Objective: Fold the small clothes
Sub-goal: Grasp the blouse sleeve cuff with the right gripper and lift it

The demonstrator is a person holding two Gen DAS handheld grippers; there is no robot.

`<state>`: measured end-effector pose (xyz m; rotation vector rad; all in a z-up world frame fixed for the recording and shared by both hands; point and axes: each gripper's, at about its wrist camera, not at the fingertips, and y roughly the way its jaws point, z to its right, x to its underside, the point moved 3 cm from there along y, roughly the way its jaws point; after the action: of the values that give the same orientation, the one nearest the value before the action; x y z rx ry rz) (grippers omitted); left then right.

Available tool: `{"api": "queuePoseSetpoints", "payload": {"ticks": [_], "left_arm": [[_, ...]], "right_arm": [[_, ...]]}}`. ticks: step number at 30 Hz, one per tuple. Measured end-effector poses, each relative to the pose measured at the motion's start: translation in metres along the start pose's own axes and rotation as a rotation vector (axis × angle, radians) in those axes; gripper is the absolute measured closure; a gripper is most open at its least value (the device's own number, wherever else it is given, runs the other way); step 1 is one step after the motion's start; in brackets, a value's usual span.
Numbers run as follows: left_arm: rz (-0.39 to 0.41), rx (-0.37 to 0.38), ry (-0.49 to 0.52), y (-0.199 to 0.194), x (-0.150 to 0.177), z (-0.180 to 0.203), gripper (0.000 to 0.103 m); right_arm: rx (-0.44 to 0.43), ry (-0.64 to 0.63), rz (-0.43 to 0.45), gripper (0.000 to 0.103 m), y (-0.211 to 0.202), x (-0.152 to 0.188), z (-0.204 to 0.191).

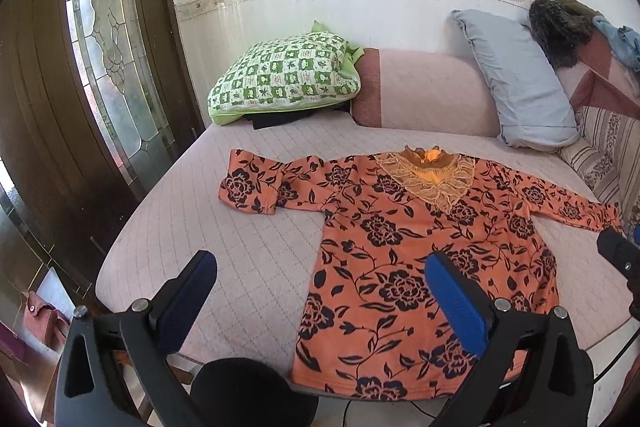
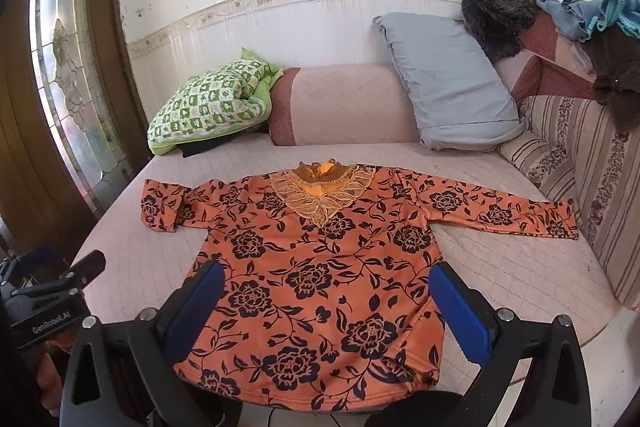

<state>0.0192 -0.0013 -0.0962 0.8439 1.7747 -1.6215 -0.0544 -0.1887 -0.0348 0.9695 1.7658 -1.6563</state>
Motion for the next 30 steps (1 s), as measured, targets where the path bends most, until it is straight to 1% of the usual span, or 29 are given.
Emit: {"api": "queuePoseSetpoints", "payload": {"ticks": [8, 11, 14, 16, 18, 21, 23, 25, 27, 28, 29, 30], "left_arm": [[0.005, -0.023, 0.005, 0.024, -0.022, 0.015, 0.000], [-0.014, -0.024, 0.007, 0.039, -0.028, 0.023, 0.000], [-0.046, -0.014, 0.019, 0.058, -0.033, 0.035, 0.000], [-0.085, -0.009, 0.037, 0.075, -0.038, 0.046, 0.000], [-0.113, -0.004, 0.049, 0.090, -0.042, 0.057, 0.000], [-0.150, 0.011, 0.066, 0.112, -0.047, 0.077, 0.000], [-0.174, 0.025, 0.079, 0.126, -0.048, 0.091, 0.000], [-0.209, 0.029, 0.088, 0.141, -0.045, 0.103, 0.000], [-0.237, 0.027, 0.100, 0.154, -0.039, 0.115, 0.000], [-0.253, 0.022, 0.109, 0.160, -0.035, 0.120, 0.000], [-0.271, 0.018, 0.118, 0.166, -0.031, 0.125, 0.000], [-0.287, 0.016, 0.123, 0.171, -0.027, 0.129, 0.000]], "right_arm": [[-0.033, 0.018, -0.018, 0.000, 0.037, -0.011, 0.008], [-0.030, 0.020, -0.023, 0.000, 0.052, -0.013, 0.015], [-0.035, 0.043, -0.027, 0.000, 0.069, -0.014, 0.035], [-0.024, 0.086, -0.040, 0.000, 0.085, -0.011, 0.065], [-0.016, 0.151, -0.055, 0.000, 0.100, -0.008, 0.105], [0.050, 0.268, -0.069, 0.000, 0.118, 0.001, 0.177], [0.087, 0.366, -0.060, 0.000, 0.128, 0.011, 0.237], [0.143, 0.483, -0.060, 0.000, 0.139, 0.023, 0.305], [0.152, 0.593, -0.043, 0.005, 0.146, 0.033, 0.365], [0.149, 0.665, -0.034, 0.011, 0.151, 0.039, 0.396], [0.142, 0.751, -0.033, 0.014, 0.158, 0.046, 0.430], [0.133, 0.816, -0.029, 0.017, 0.164, 0.051, 0.453]]}}
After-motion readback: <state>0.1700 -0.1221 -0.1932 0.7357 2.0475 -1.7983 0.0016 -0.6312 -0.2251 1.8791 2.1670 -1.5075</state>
